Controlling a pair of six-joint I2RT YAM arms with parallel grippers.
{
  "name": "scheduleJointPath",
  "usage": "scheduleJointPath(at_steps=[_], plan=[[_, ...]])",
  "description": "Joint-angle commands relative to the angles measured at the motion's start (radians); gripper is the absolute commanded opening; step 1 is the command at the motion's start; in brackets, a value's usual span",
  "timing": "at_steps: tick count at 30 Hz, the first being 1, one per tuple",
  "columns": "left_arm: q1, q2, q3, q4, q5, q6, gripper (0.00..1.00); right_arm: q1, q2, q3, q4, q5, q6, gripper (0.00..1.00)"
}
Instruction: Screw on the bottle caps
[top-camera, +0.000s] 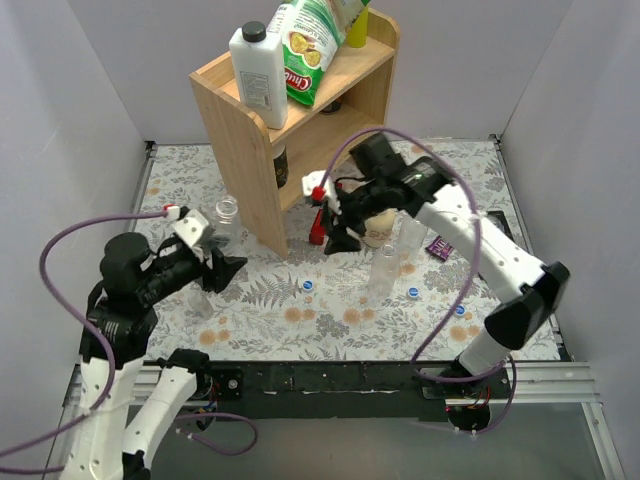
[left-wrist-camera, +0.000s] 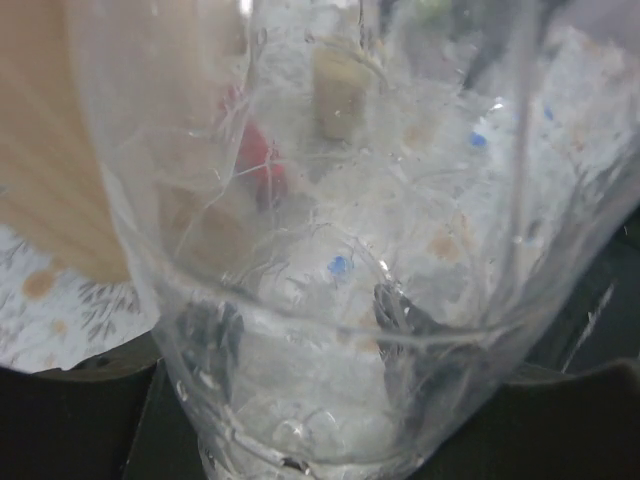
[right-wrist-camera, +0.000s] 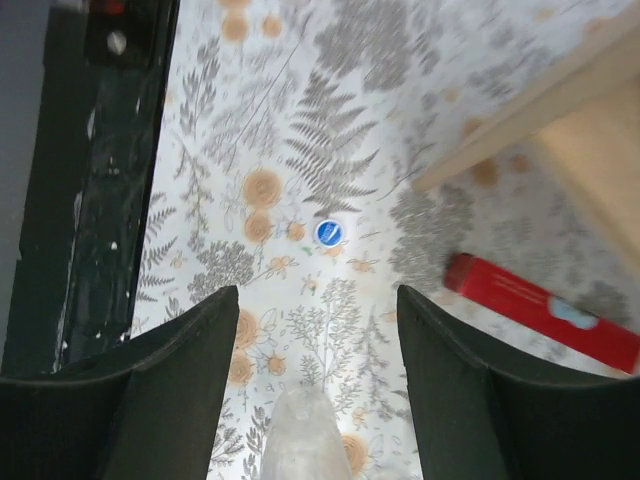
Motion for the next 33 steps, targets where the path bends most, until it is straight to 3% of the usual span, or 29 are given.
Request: scheduleJointPath(at_steps=[1,3,4,7,16,33], plan=[[0.191,-0.089,-0.019,-0.018,-0.072,-0.204,0.0,0.11,0.119,-0.082,-0.035,0.121,-0.175,0.71],[0.268,-0.109,-0.014,-0.017,-0.033,-0.262,0.0,0.134,0.177,-0.093,-0.033,0.136,-0.194,0.7],[0.356,-0.12,-0.013,-0.017,-0.02,-0.317,0.0,0.156,0.189,-0.136,0.019,0.167,-0.189,0.69],[0.44,-0.166,-0.016,-0.027,0.037,-0.368,0.0,0.18,0.206,-0.213,0.094,0.199,-0.232,0.61],[0.437,-0.203,-0.064,-0.047,-0.006,-0.281,0.0,0.226,0.291,-0.432,0.347,0.297,-0.398,0.6],[0.437,-0.172,-0.094,-0.009,0.035,-0.284,0.0,0.225,0.455,-0.328,0.378,0.334,-0.358,0.58]])
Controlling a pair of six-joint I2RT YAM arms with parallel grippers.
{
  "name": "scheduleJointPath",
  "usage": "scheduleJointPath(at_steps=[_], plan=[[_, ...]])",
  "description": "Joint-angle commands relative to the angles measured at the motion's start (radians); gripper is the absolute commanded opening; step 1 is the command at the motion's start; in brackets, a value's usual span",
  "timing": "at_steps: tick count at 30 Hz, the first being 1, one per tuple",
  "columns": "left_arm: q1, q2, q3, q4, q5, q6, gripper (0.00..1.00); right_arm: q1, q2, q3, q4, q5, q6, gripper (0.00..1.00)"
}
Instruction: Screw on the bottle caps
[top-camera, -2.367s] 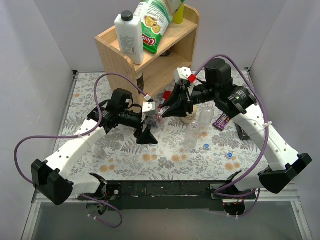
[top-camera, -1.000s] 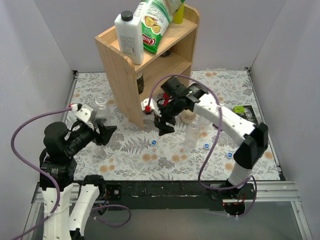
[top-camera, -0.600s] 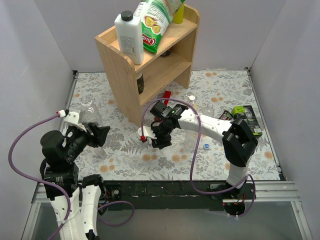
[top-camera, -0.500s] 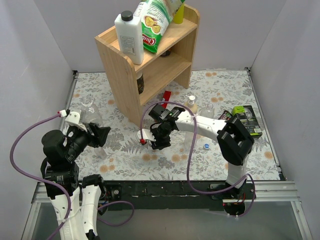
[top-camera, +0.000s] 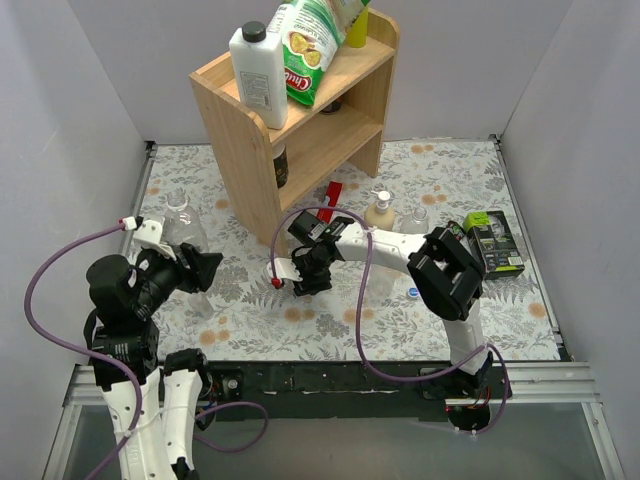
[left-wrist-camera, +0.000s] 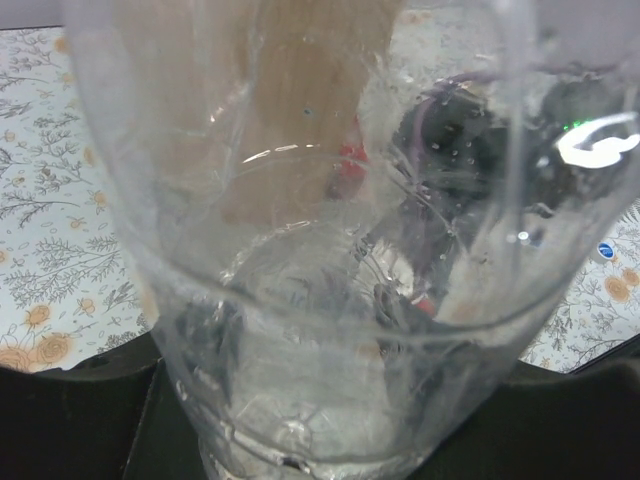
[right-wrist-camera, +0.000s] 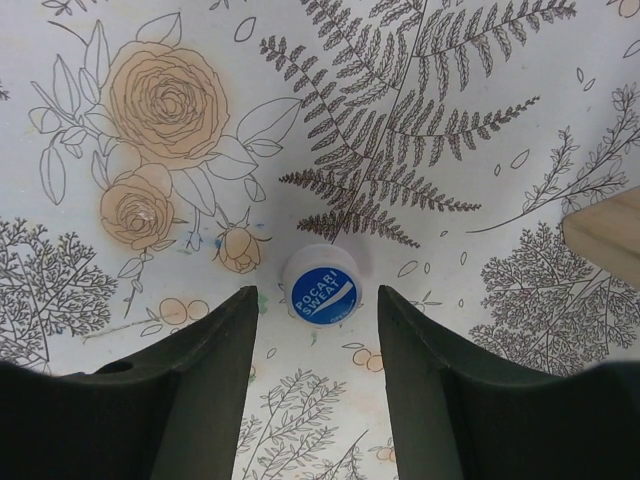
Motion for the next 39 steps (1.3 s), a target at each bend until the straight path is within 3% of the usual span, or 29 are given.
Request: scheduleJointPath(at_steps=[1,7,13,16,18,23,29,32,33,36,39], plan=[[0.002,0.013,-0.008,0.02,0.028,0.001,0.0,0.002,0.026,0.052,0.003,0.004,-0.011,0.58],[0.001,0.021,-0.018,0.033,0.038,-0.004,0.0,0.002,0.058,0.087,-0.047,0.006,-0.03,0.53],[0.002,0.023,-0.034,0.048,0.068,0.013,0.0,0.002,0.063,0.079,-0.078,0.0,-0.045,0.39],[0.001,0.027,-0.042,0.065,0.088,0.019,0.0,0.002,0.061,0.062,-0.087,0.003,-0.046,0.36],[-0.001,0.046,-0.047,0.067,0.123,0.03,0.0,0.002,0.052,0.064,-0.105,0.004,-0.048,0.26],[-0.005,0.098,-0.113,0.108,0.278,0.2,0.0,-0.052,-0.161,0.106,-0.191,-0.067,0.009,0.18],[-0.011,0.259,-0.179,0.112,0.467,0.542,0.0,-0.227,-0.351,0.381,-0.429,-0.405,0.082,0.17],[-0.079,0.328,-0.209,0.137,0.486,0.64,0.0,-0.27,-0.39,0.544,-0.558,-0.451,0.047,0.16],[-0.153,0.339,-0.215,0.16,0.472,0.682,0.0,-0.27,-0.402,0.567,-0.596,-0.448,0.029,0.15],[-0.344,0.375,-0.234,0.236,0.436,0.696,0.0,-0.258,-0.444,0.559,-0.61,-0.408,0.032,0.14],[-0.465,0.391,-0.304,0.345,0.426,0.682,0.0,-0.2,-0.47,0.552,-0.647,-0.352,-0.012,0.11]])
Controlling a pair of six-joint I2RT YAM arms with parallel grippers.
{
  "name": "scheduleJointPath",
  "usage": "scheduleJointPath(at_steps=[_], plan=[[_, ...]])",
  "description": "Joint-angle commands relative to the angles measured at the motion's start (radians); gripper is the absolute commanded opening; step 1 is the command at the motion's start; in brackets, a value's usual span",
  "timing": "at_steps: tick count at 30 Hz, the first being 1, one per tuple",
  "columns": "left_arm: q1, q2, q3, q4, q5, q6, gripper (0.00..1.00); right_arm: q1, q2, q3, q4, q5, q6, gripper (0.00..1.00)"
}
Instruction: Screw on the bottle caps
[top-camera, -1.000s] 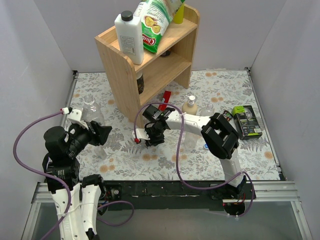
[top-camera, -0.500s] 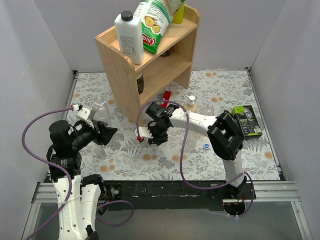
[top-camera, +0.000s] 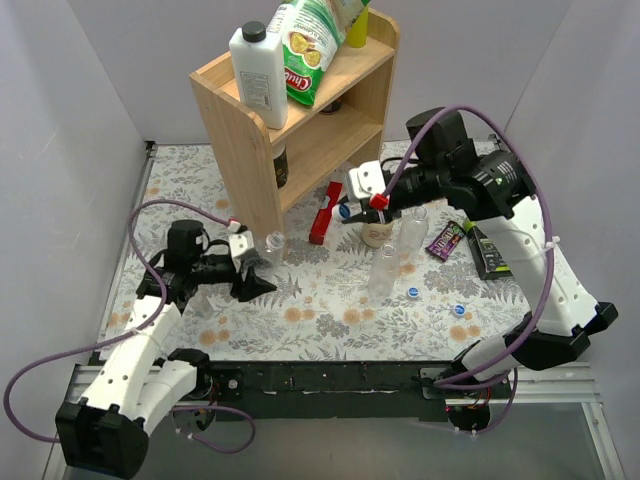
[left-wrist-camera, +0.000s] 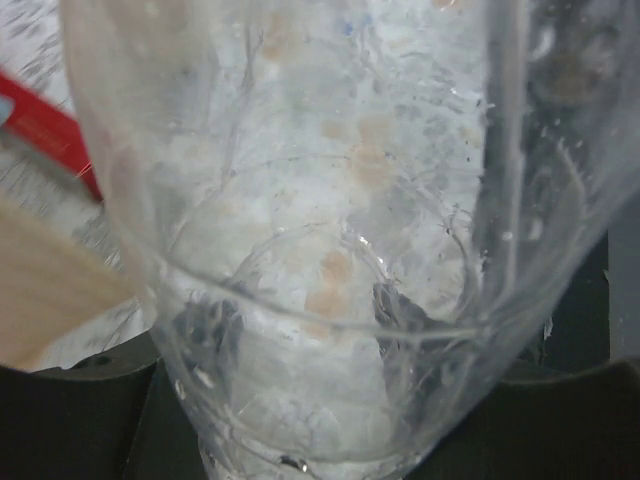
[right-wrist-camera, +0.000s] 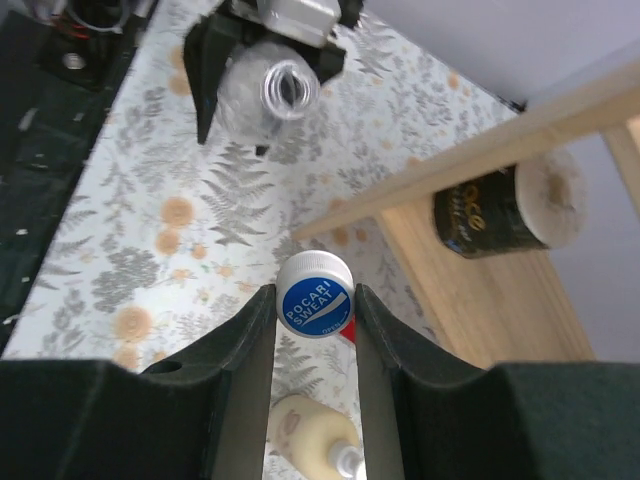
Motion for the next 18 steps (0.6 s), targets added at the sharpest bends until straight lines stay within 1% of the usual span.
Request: scheduleJointPath(at_steps=[1,3,5,7,9,10,13,18], plan=[[-0.159,0.007,-0.094,0.175,0.024,0.07,0.0,0.084,0.029,-0.04,-0.183,0.037,-0.066,0.1],[-0.168,0.045,-0.112,0.241,0.033,0.05,0.0,0.147,-0.003,-0.087,-0.184,0.084,-0.078,0.08],[-0.168,0.082,-0.114,0.26,0.038,0.028,0.0,0.173,-0.046,-0.153,-0.175,0.091,-0.138,0.08],[-0.173,0.097,-0.116,0.28,0.006,0.03,0.0,0.216,-0.063,-0.196,-0.13,0.14,-0.124,0.08],[-0.203,0.117,-0.108,0.291,-0.04,0.031,0.0,0.245,-0.051,-0.18,-0.093,0.152,-0.106,0.08],[-0.217,0.121,-0.105,0.288,-0.048,0.041,0.0,0.25,-0.04,-0.164,-0.086,0.152,-0.078,0.08],[-0.265,0.13,-0.103,0.285,-0.062,0.061,0.0,0.273,-0.008,-0.128,-0.058,0.151,-0.064,0.07],[-0.315,0.139,-0.102,0.286,-0.067,0.077,0.0,0.311,-0.002,-0.147,-0.006,0.172,-0.032,0.08]])
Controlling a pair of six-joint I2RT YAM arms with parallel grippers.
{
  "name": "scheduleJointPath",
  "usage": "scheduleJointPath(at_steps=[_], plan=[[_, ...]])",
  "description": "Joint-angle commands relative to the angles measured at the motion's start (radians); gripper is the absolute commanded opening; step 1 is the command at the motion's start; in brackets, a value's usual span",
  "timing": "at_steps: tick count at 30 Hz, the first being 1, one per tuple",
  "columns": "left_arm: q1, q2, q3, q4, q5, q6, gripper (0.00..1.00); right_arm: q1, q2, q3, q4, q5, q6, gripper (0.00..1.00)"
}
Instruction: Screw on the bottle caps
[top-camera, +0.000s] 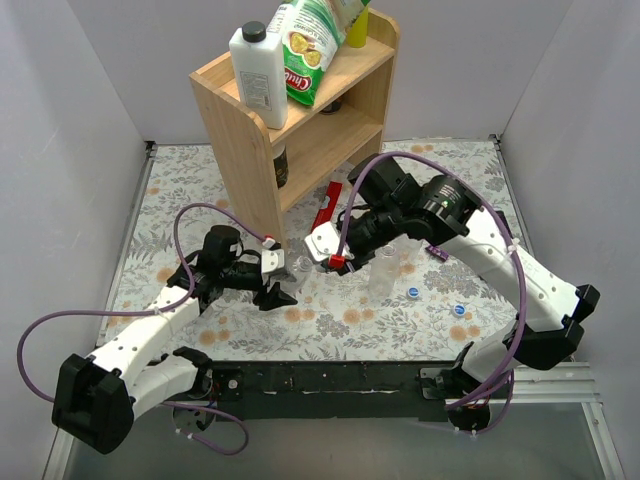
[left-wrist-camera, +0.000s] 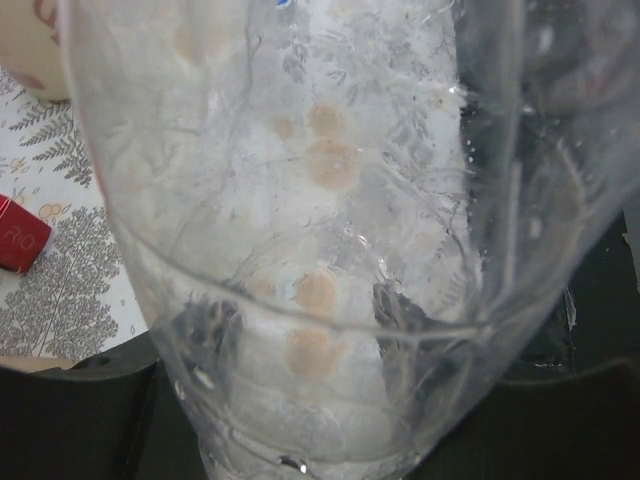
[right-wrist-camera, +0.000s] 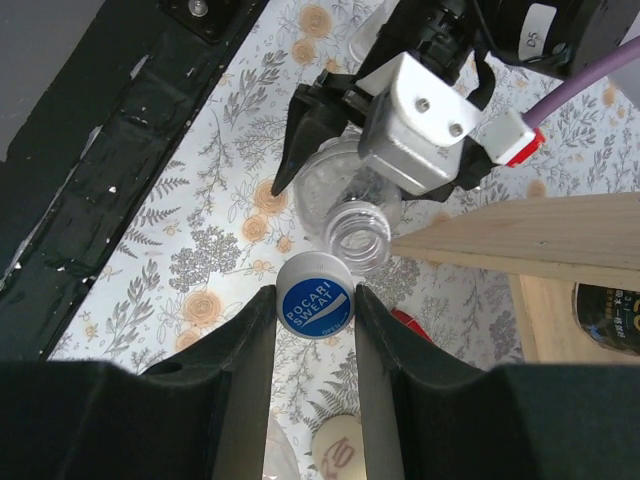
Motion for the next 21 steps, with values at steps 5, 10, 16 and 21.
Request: scheduleJointPath(at_steps=[5,10,16,21], plan=[[-0.045,-0.011,0.01,0.044,-0.011,0.049,0.0,0.067,-0.005,-0.029,0.106,0.064,0.056,0.08],[-0.066,-0.042,-0.005,0.07,-0.004,0.046,0.0,0.081,0.002,-0.049,0.117,0.091,0.046,0.09],[-0.077,-0.103,-0.036,0.092,-0.005,0.054,0.0,0.084,0.009,-0.055,0.131,0.121,0.046,0.09],[-0.081,-0.109,-0.039,0.096,-0.008,0.051,0.0,0.086,0.005,-0.067,0.12,0.108,0.034,0.09]])
